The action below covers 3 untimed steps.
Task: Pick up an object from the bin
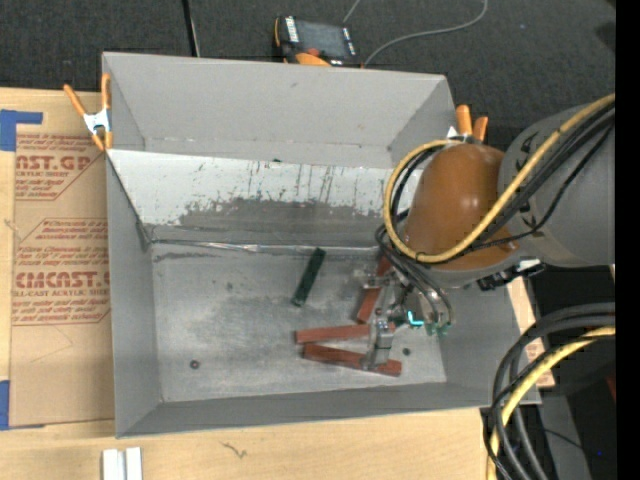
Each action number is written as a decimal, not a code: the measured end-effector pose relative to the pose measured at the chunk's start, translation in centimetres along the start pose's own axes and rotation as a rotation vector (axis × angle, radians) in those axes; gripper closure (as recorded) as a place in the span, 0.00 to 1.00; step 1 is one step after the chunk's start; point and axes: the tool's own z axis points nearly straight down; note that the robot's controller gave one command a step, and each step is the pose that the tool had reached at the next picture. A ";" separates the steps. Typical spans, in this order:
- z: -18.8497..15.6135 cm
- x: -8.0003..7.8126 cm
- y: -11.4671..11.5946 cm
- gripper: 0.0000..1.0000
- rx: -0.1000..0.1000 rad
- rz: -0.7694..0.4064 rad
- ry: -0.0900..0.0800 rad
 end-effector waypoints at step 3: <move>6.0 -0.6 -5.2 1.00 -0.001 0.037 -0.004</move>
Offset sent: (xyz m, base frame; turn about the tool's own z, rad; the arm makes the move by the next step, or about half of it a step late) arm 0.0157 -0.0607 -0.0651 -0.0520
